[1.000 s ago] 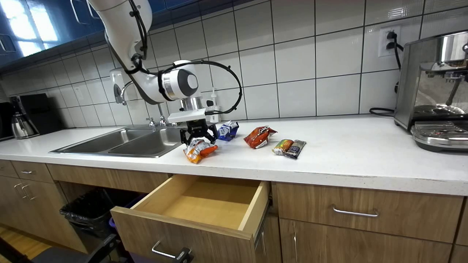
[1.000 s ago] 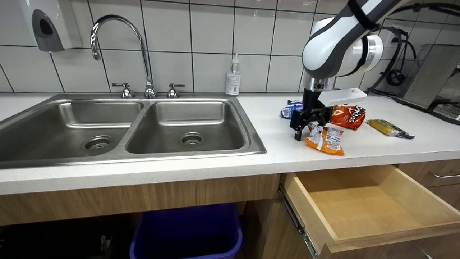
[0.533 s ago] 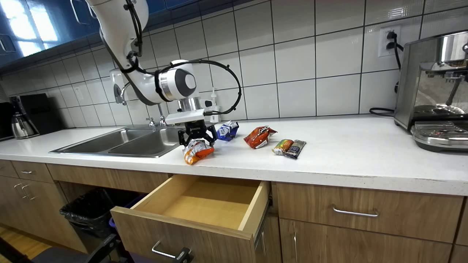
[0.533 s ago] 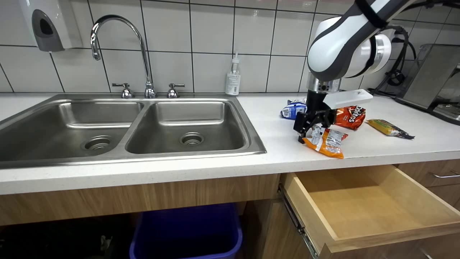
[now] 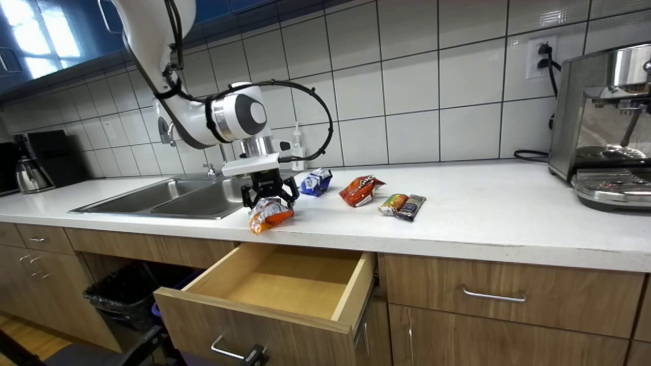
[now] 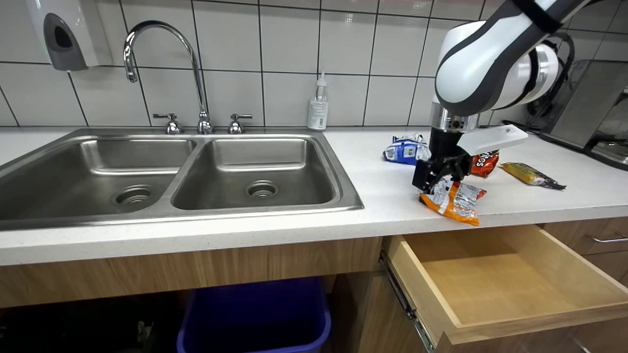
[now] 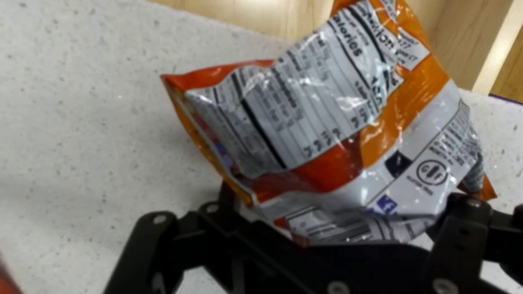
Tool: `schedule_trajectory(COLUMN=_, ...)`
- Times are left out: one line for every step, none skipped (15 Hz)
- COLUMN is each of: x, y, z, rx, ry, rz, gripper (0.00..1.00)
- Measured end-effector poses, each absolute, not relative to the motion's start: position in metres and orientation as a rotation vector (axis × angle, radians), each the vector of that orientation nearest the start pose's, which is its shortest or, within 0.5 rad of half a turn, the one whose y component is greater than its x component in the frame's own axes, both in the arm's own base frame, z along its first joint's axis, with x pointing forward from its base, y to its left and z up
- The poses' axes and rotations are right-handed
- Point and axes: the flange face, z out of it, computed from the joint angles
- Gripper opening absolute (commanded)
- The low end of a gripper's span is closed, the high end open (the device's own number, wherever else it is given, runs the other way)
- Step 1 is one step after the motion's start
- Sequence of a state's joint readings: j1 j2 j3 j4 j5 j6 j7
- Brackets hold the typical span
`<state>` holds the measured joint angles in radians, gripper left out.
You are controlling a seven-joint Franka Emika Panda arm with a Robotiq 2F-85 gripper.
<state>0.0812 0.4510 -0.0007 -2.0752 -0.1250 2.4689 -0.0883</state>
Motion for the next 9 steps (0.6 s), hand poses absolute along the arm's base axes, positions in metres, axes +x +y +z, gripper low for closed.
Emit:
schedule_trajectory(x=0.577, y=0.047, z=0.204, rx=-3.187, ry=-0.434, rz=0.097, gripper=1.0)
schedule_trajectory(x=0.572, y=0.046, z=0.204, rx=-3.187, ry=-0.436, rz=0.104, gripper=1.0)
schedule_trajectory(x=0.567, y=0.045, z=0.204, rx=-3.188, ry=-0.44, rz=0.112, gripper=1.0)
schedule_trajectory(x=0.562, y=0.045, z=0.204, rx=-3.189, ry=-0.444, rz=0.117, gripper=1.0)
schedule_trajectory(x=0.557, y=0.044, z=0.205, rx=-3.191, ry=-0.451, rz=0.122, gripper=1.0)
schedule_trajectory(x=0.551, y=0.043, z=0.206, rx=-3.193, ry=-0.46, rz=0.125, gripper=1.0)
schedule_trajectory(x=0.546, y=0.043, z=0.207, rx=-3.195, ry=-0.468, rz=0.125, gripper=1.0)
schedule_trajectory(x=0.541, y=0.042, z=0.208, rx=-3.197, ry=-0.474, rz=0.124, gripper=1.0)
schedule_trajectory(x=0.535, y=0.041, z=0.209, rx=-3.199, ry=-0.48, rz=0.12, gripper=1.0)
